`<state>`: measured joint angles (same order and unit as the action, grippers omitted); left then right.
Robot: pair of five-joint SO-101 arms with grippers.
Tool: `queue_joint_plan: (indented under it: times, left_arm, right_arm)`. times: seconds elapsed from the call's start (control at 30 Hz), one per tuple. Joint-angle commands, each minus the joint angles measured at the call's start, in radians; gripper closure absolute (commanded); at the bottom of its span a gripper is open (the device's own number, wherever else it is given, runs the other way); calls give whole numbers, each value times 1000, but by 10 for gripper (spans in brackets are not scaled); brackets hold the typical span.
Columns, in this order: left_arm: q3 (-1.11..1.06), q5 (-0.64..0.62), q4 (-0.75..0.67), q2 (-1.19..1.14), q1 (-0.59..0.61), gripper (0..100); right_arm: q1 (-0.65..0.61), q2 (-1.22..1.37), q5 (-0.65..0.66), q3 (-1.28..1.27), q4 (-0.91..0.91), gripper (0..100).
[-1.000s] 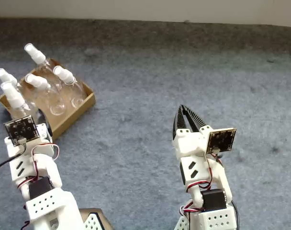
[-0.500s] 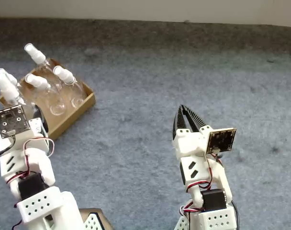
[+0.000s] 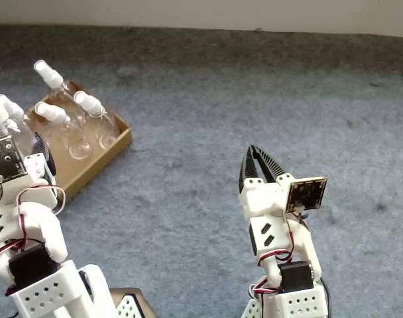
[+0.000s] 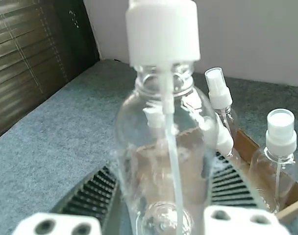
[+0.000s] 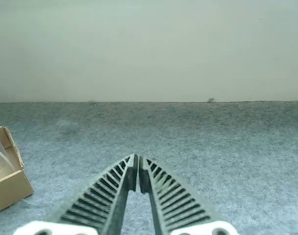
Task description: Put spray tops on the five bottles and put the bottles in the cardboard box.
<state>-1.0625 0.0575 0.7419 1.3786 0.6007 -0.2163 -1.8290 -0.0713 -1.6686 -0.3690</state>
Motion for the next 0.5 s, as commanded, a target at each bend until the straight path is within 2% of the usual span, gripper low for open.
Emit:
queue_joint_plan:
  times: [0.0,0.2,0.47]
  left_arm:
    - [117,-6,26,-105,-16,923]
    - [193,-8,35,-331,-15,926]
    - [182,-8,35,-354,-18,926]
  right_arm:
    - [-12,-5,9,-117,-4,994]
    - [-12,-5,9,-117,-4,994]
    - [-16,-7,9,-117,-4,994]
